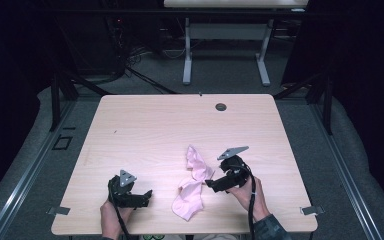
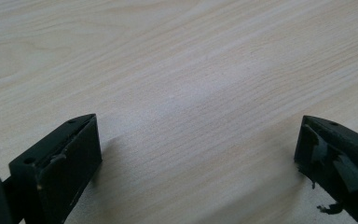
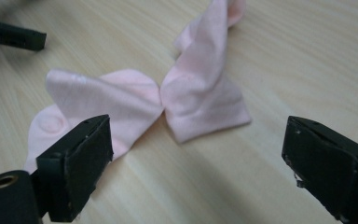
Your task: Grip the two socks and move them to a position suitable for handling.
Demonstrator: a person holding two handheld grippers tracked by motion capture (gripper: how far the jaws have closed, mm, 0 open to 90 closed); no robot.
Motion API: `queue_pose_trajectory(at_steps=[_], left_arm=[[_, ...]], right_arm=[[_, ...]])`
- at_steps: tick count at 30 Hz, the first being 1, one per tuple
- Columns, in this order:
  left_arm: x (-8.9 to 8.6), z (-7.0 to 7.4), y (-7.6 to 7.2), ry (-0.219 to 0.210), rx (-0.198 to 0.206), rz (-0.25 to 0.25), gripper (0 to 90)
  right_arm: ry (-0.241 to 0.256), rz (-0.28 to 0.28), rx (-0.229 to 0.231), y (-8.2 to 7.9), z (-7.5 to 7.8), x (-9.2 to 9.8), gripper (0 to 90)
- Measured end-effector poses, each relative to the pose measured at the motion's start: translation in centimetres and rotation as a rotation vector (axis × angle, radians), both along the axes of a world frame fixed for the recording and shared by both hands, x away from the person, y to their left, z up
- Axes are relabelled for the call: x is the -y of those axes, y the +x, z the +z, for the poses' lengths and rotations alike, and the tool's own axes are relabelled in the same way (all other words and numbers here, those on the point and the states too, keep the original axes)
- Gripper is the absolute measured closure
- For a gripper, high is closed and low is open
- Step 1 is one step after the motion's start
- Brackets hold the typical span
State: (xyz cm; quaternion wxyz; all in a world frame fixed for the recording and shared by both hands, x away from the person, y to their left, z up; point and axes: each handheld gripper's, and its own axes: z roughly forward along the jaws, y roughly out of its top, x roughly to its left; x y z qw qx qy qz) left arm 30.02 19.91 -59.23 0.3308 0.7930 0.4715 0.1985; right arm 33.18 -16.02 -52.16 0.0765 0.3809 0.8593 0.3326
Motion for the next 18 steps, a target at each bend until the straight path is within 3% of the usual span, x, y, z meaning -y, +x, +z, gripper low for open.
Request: queue_pose_trajectory(at_steps=[6, 18], left_arm=[[0.0, 0.0, 0.0, 0.0, 0.0, 0.0, 0.5], [0.0, 0.0, 0.0, 0.0, 0.0, 0.0, 0.5]], right_arm=[[-0.003, -0.014, -0.034, -1.7, -1.2, 0.6, 2.9], [0.019, -0.036, -0.054, -3.9, -2.6, 1.2, 3.0]])
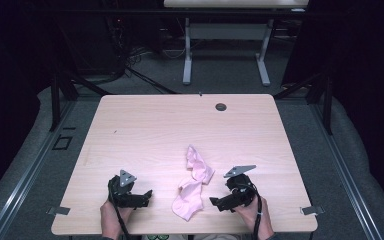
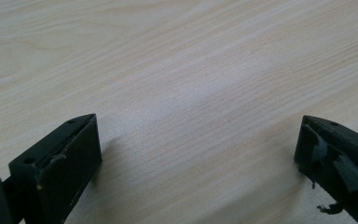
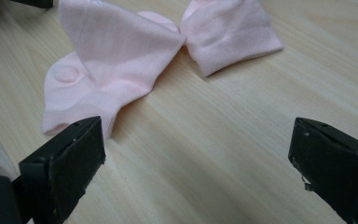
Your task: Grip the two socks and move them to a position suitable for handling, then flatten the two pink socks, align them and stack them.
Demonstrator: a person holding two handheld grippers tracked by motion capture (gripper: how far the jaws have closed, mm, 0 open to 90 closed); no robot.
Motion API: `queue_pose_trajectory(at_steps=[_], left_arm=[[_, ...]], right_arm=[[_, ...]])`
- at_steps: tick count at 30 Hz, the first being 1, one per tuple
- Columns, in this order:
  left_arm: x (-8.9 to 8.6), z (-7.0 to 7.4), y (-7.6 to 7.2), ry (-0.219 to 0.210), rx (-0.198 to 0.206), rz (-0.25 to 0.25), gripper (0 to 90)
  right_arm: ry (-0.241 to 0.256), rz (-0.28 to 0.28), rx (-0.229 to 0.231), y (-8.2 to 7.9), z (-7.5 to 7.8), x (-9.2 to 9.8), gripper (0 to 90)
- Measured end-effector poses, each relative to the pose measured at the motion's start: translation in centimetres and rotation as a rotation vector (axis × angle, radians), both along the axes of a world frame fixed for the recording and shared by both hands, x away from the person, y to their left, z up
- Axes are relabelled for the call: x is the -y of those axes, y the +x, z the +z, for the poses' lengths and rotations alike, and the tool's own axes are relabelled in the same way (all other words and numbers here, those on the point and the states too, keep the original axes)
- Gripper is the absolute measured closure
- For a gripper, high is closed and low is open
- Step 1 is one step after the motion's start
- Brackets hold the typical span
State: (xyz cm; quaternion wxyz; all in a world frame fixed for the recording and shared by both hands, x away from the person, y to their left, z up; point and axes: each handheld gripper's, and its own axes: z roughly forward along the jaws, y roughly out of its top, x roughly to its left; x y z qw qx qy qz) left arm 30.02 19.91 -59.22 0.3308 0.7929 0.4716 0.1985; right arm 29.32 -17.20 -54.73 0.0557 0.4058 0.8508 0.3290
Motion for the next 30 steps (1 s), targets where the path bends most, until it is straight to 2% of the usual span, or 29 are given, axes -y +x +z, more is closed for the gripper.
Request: queue_pose_trajectory(at_steps=[6, 10, 15, 17, 20, 24, 26, 27, 30], left_arm=[[0.0, 0.0, 0.0, 0.001, -0.001, 0.001, 0.5], [-0.1, 0.0, 0.0, -0.001, 0.004, 0.045, 1.4], [0.2, 0.3, -0.3, 0.005, 0.038, 0.021, 1.2], [0.5, 0.5, -0.3, 0.002, 0.05, 0.006, 2.9], [1.4, 1.2, -0.3, -0.021, 0.049, -0.06, 4.9], [3.0, 1.6, -0.2, 0.001, 0.046, -0.153, 11.9], [3.8, 1.5, -0.2, 0.016, 0.036, -0.198, 16.4], [4.1, 1.4, -0.2, 0.019, 0.035, -0.212, 21.5], [5.1, 1.4, -0.1, 0.019, 0.038, -0.255, 23.6]], right_arm=[[0.01, 0.001, -0.021, -0.6, -0.6, -0.3, 3.3], [0.016, -0.013, -0.025, -1.0, -0.8, -0.6, 6.6], [-0.002, 0.0, -0.038, -1.2, -0.9, -1.3, 7.4], [0.013, -0.005, -0.037, -1.5, -1.0, -1.7, 8.5], [0.027, -0.007, -0.029, -1.7, -1.1, -2.1, 12.0], [0.033, -0.009, -0.025, -1.9, -1.2, -2.8, 17.4], [0.028, 0.0, -0.029, -1.9, -1.4, -3.2, 23.8], [0.055, 0.001, -0.025, -1.9, -1.7, -3.6, 28.1], [0.058, 0.008, -0.034, -1.9, -1.8, -4.0, 32.1]])
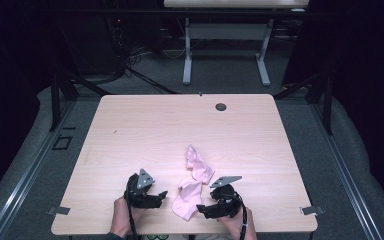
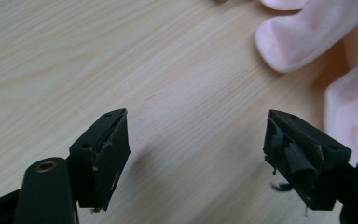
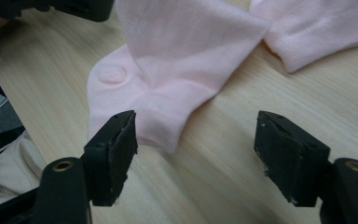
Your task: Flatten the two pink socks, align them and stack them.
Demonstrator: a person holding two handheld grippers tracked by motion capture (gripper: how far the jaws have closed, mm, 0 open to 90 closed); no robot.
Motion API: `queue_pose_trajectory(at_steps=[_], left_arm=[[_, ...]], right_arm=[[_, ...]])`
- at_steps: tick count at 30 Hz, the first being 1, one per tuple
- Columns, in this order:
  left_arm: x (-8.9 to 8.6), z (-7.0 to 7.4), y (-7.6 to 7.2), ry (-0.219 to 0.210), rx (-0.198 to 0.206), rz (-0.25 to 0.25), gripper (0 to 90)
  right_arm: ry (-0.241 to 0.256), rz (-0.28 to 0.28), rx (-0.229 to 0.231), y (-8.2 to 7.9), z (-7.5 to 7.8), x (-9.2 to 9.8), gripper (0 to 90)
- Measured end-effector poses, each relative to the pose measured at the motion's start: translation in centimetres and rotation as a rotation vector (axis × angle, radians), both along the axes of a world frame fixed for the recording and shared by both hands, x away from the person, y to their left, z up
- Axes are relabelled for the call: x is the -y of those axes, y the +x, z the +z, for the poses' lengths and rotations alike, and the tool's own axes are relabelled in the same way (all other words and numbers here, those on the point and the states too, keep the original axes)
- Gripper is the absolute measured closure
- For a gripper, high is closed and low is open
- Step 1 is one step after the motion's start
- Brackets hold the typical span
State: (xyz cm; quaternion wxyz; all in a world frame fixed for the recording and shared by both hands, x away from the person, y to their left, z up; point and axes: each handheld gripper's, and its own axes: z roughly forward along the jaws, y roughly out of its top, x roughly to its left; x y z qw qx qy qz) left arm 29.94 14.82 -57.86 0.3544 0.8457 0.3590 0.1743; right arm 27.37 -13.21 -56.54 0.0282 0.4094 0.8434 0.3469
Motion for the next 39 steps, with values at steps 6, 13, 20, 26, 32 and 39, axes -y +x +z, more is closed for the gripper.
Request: queue_pose_trajectory(at_steps=[6, 13, 20, 26, 32, 39], left_arm=[[1.6, 0.3, 0.4, -0.036, -0.021, -0.095, 32.9], [2.8, 0.4, 0.6, -0.071, -0.034, -0.155, 43.8], [3.8, 0.6, 0.8, -0.042, -0.028, -0.192, 57.5], [4.5, 0.4, 0.7, -0.029, -0.012, -0.218, 79.5], [4.9, 0.2, 0.2, -0.006, 0.019, -0.222, 89.2], [4.1, 1.5, -1.7, 0.037, 0.079, -0.174, 89.4]], right_arm=[[-0.004, 0.014, 0.004, 0.1, -0.2, -0.9, 38.5], [-0.018, 0.002, 0.004, 0.2, -0.4, -1.1, 45.7], [-0.048, 0.018, 0.029, -0.2, -0.4, -1.5, 54.0], [-0.056, 0.042, 0.056, -0.5, -0.5, -1.8, 73.1], [-0.014, 0.054, 0.06, -1.0, -0.6, -1.4, 85.2], [-0.007, 0.049, 0.087, -1.3, 0.5, 0.4, 85.6]])
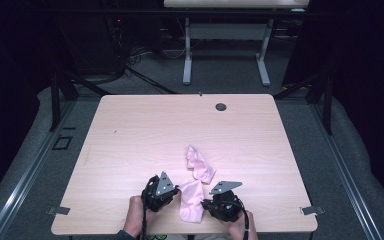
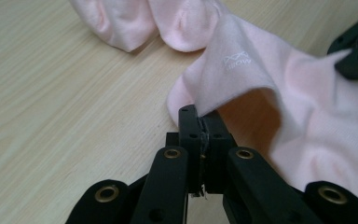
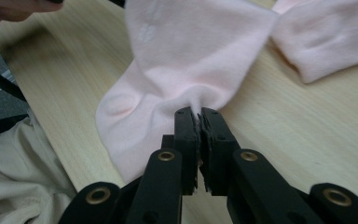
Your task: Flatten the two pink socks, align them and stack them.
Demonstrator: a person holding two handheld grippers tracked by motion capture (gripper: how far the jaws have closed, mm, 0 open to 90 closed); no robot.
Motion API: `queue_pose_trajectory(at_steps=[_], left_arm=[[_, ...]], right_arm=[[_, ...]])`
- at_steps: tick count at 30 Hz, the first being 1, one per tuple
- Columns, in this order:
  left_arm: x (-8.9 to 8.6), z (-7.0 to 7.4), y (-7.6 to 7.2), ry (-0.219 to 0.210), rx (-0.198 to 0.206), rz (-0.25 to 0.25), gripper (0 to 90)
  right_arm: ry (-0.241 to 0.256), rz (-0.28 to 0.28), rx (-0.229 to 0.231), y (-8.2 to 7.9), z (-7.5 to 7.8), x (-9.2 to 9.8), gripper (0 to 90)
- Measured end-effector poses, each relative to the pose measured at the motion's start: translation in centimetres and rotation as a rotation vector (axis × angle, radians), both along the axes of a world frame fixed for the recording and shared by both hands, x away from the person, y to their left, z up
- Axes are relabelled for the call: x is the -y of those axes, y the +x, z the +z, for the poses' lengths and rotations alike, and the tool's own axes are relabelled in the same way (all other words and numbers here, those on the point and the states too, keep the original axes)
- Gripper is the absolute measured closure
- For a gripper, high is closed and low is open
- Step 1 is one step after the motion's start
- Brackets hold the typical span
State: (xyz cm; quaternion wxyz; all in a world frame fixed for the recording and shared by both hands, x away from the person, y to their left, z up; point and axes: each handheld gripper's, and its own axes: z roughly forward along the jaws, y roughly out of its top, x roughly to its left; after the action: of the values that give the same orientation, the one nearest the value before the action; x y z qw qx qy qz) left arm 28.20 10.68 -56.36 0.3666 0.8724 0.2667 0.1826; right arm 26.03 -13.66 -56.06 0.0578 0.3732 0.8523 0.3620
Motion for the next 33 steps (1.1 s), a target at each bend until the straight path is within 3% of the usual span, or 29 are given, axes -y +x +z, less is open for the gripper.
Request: queue_pose_trajectory(at_steps=[4, 6, 8, 10, 12, 13, 17, 18, 22, 24, 26, 28, 29, 33], left_arm=[[0.3, 0.0, -1.5, 0.078, 0.044, 0.021, 89.4], [0.5, -0.3, -2.1, 0.099, 0.05, 0.031, 89.3], [0.9, -0.5, -2.6, 0.124, 0.04, 0.019, 89.2], [1.4, -0.8, -3.0, 0.134, 0.027, 0.013, 88.9], [1.6, -1.0, -3.1, 0.116, -0.008, -0.001, 87.8], [1.5, -1.0, -3.1, 0.098, -0.036, 0.002, 80.2], [-0.1, -0.3, -2.7, 0.005, -0.08, 0.046, 55.9], [-0.5, 0.1, -2.5, -0.01, -0.083, 0.052, 49.4], [-1.8, 1.4, -1.4, -0.059, -0.086, 0.101, 45.5], [-1.8, 1.8, -0.5, -0.053, -0.094, 0.133, 45.3], [-1.3, 1.8, 0.6, -0.016, -0.113, 0.164, 47.2], [-0.6, 1.4, 1.6, 0.018, -0.152, 0.181, 49.1], [-0.3, 1.0, 2.0, 0.031, -0.171, 0.176, 54.4], [0.5, 0.1, 2.7, 0.061, -0.198, 0.175, 59.4]], right_arm=[[-0.051, 0.042, 0.047, 0.5, 0.8, 1.0, 85.4], [-0.077, 0.043, 0.041, 1.0, 1.1, 1.5, 85.4], [-0.132, 0.048, 0.034, 2.1, 1.3, 1.8, 85.3], [-0.137, 0.045, 0.037, 2.4, 1.2, 1.8, 85.2], [-0.155, 0.045, 0.029, 2.9, 1.0, 1.8, 84.7], [-0.164, 0.055, 0.037, 3.0, 0.8, 1.8, 83.6], [-0.155, 0.043, 0.042, 2.9, 0.3, 2.2, 69.6], [-0.123, 0.016, 0.039, 2.6, 0.5, 2.9, 64.9], [-0.067, -0.037, 0.049, 1.9, 1.2, 3.9, 59.3], [-0.046, -0.067, 0.04, 1.3, 1.4, 4.2, 56.5], [-0.038, -0.098, 0.031, 0.6, 1.3, 3.9, 53.4], [-0.058, -0.101, 0.022, -0.1, 0.8, 3.3, 51.2], [-0.081, -0.104, 0.02, -0.7, 0.3, 2.7, 51.8], [-0.101, -0.088, 0.023, -1.2, -0.2, 2.1, 56.1]])
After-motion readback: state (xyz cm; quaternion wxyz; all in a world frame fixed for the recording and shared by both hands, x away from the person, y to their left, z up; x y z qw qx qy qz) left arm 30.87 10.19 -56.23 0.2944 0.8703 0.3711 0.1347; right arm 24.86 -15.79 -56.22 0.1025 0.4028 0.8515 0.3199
